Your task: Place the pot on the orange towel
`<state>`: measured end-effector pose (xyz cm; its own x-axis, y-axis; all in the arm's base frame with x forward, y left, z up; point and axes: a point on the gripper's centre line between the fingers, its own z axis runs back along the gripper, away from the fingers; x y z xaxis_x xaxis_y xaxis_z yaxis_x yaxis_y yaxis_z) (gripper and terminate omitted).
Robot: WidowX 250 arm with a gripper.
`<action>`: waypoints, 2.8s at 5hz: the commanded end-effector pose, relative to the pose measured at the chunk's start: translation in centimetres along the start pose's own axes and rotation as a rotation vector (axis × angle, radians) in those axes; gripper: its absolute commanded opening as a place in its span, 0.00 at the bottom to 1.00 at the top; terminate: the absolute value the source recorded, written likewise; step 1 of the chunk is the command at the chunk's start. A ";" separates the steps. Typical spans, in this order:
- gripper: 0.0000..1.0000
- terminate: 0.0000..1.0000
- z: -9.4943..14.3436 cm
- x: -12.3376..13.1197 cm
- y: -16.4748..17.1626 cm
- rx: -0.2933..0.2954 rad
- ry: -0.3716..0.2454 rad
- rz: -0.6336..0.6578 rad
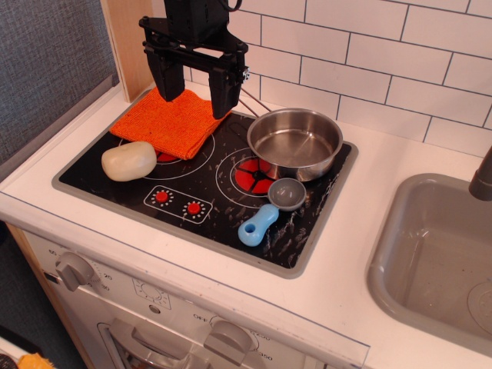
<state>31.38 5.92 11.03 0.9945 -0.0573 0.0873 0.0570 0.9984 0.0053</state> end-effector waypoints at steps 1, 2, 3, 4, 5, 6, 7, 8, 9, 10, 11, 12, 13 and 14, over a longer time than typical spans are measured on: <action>1.00 0.00 0.0 0.0 0.0 0.000 0.000 0.000; 1.00 0.00 -0.8 2.3 -1.9 0.040 -0.013 -0.085; 1.00 0.00 -1.1 4.9 -5.5 0.037 -0.018 -0.204; 1.00 0.00 -2.1 6.8 -9.6 0.021 -0.017 -0.275; 1.00 0.00 -4.2 7.8 -11.8 -0.023 0.013 -0.251; 1.00 0.00 -6.9 7.3 -12.3 -0.003 0.090 -0.181; 1.00 0.00 -9.0 6.2 -12.2 0.051 0.127 -0.138; 0.00 0.00 -9.9 5.8 -12.1 0.069 0.106 -0.128; 0.00 0.00 -9.7 5.8 -12.1 0.055 0.082 -0.133; 0.00 0.00 -9.2 6.0 -11.9 0.048 0.062 -0.143; 0.00 0.00 -7.8 7.0 -11.9 0.032 0.004 -0.128; 0.00 0.00 -5.3 8.4 -11.8 0.004 -0.073 -0.107; 0.00 0.00 -2.1 9.4 -10.4 0.000 -0.154 -0.030; 0.00 0.00 0.5 9.1 -7.9 0.023 -0.173 0.076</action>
<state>39.48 -2.27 8.98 0.9852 0.0273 0.1690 -0.0323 0.9991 0.0268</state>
